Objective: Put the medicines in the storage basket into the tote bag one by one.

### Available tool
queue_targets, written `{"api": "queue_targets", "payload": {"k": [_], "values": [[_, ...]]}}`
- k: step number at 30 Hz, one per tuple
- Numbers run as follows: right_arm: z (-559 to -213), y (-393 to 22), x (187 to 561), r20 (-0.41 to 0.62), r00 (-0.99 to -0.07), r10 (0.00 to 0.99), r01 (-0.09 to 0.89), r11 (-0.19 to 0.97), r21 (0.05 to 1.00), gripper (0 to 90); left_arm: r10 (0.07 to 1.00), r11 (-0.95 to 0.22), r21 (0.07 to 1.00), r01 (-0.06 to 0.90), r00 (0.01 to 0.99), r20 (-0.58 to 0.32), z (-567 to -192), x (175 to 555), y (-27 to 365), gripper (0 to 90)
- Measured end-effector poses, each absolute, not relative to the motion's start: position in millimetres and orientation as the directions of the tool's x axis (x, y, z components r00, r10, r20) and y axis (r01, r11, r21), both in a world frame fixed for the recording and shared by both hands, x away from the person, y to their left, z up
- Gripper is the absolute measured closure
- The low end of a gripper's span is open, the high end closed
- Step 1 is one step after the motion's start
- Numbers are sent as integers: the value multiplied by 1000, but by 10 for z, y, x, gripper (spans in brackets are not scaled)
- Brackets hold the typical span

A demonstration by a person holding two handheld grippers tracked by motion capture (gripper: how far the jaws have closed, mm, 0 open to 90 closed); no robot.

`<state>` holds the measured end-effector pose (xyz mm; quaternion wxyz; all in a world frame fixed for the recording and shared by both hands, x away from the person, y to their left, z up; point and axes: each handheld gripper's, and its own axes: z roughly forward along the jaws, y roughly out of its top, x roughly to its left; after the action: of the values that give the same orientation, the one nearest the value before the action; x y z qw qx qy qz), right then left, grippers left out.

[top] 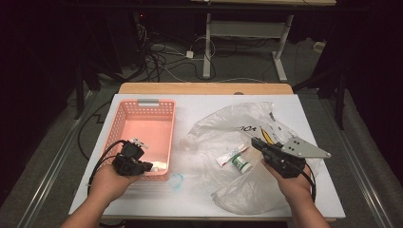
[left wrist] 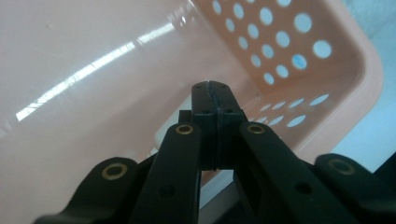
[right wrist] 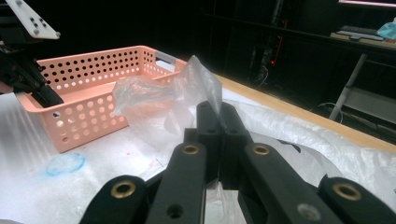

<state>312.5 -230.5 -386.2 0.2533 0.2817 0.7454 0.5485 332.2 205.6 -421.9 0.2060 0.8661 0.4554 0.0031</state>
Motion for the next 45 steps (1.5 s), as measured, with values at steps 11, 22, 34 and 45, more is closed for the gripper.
{"api": "queue_targets", "payload": {"k": [11,22,34,45], "values": [[-3866,-2302,3125,-68,-715,696,142,240,960,900,763,-565,204,799,601,-238,-4234,3497,2010,877],[-3867,-2297,3127,-72,-715,695,140,244,960,900,816,-505,230,832,547,-186,-4227,3715,2090,877],[-3869,-2291,3124,-71,-717,694,142,244,959,900,794,-529,249,811,577,-192,-4201,3670,2098,876],[-3864,-2313,3122,-71,-713,697,141,242,960,900,827,-468,319,824,536,-169,-4254,3889,2152,834]]}}
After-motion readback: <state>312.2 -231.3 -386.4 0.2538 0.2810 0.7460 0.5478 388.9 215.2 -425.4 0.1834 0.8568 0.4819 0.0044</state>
